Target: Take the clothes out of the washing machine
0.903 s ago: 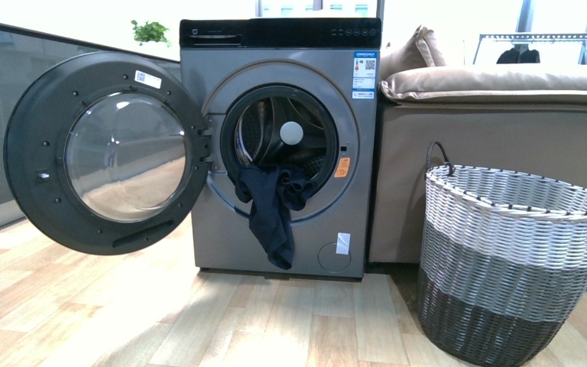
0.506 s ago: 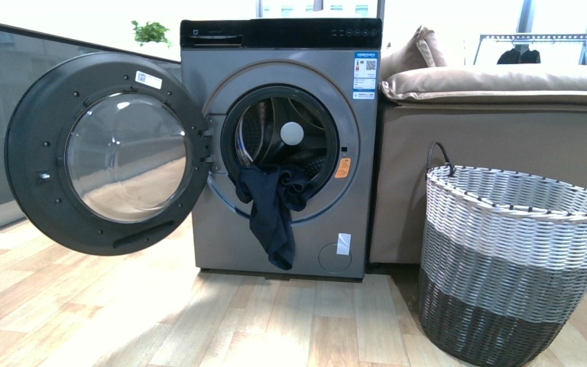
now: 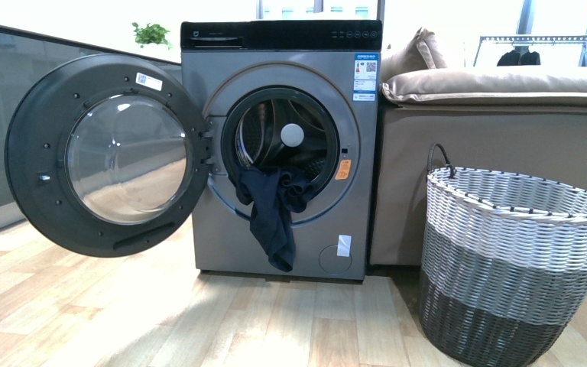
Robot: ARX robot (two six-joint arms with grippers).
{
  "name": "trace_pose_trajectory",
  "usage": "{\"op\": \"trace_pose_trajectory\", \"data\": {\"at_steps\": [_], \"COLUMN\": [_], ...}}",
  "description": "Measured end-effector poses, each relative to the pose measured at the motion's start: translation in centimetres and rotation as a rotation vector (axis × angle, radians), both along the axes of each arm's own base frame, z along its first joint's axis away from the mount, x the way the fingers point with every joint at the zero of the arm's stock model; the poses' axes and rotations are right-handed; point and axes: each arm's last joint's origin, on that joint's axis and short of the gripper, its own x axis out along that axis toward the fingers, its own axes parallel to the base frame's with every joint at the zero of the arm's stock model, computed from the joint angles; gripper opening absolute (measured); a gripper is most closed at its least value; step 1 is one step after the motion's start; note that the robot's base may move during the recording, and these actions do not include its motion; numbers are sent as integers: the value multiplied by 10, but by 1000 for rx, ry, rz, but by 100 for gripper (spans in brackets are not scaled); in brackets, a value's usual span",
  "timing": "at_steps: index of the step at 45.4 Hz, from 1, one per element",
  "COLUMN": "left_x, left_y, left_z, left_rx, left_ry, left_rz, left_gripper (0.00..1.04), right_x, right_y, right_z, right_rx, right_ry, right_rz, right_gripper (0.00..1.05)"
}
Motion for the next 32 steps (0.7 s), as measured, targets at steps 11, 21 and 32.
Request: {"op": "trace_pose_trajectory", "data": {"at_steps": [11,21,32], "left_x": [0,0,0], "left_y": [0,0,0], "left_z": [0,0,0], "left_rx": [0,0,0], "left_ry": [0,0,0], "left_rz": [0,0,0], "left_gripper": [98,98,98], "right_x": [0,0,0], "right_y": [0,0,0], "right_z": [0,0,0], "right_rx": [0,0,0], "right_ry": [0,0,0], "right_rz": [0,0,0], "right_gripper": [97,97,97]}}
